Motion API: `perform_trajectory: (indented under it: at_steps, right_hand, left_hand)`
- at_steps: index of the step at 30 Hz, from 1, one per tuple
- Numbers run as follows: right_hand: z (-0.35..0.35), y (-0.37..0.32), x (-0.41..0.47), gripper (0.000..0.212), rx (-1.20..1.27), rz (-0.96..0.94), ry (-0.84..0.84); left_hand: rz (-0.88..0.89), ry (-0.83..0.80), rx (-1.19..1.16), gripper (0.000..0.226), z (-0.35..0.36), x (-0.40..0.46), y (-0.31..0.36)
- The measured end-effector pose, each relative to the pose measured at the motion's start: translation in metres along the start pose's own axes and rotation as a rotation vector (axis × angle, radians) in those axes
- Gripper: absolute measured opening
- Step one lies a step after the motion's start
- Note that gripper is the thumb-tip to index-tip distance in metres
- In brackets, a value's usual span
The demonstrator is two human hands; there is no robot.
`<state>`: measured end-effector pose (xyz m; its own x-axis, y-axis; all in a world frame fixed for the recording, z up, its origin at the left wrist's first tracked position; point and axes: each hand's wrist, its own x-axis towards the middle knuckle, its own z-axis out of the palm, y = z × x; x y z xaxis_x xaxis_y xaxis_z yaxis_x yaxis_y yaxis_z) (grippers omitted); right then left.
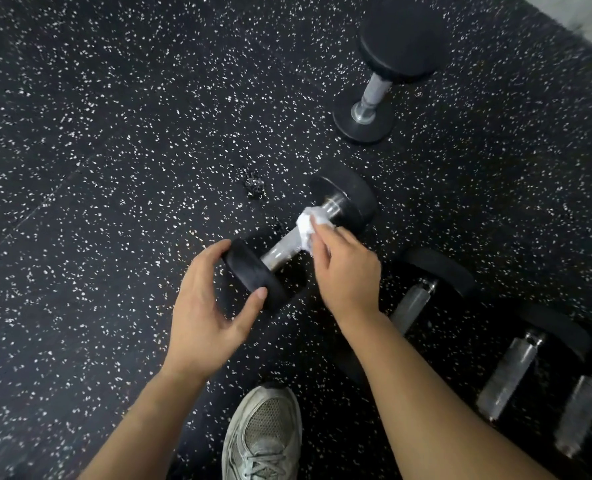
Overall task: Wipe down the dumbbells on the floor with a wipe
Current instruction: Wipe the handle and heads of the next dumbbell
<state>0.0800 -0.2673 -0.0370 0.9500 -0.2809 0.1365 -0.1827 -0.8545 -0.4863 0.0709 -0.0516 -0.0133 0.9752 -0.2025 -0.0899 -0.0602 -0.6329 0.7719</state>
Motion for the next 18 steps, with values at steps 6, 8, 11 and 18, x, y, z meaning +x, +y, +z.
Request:
perform_trajectory:
  at_steps: [6, 8, 11, 18]
  right_hand:
    - [0.000, 0.001, -0.023, 0.010, 0.052, -0.163, -0.070]
    - [-0.003, 0.004, -0.027, 0.017, 0.031, -0.161, -0.065]
    - [-0.013, 0.018, -0.038, 0.026, 0.033, -0.129, -0.064]
    - [-0.027, 0.026, -0.042, 0.029, 0.040, -0.062, 0.040]
  left_hand:
    - [0.008, 0.044, -0.016, 0.060, 0.004, -0.006, 0.006]
    - [-0.001, 0.038, -0.017, 0.056, 0.004, -0.009, 0.006]
    - [-0.029, 0.032, -0.014, 0.054, 0.006, -0.012, 0.008]
    - [-0.023, 0.046, -0.025, 0.055, 0.012, -0.020, 0.017]
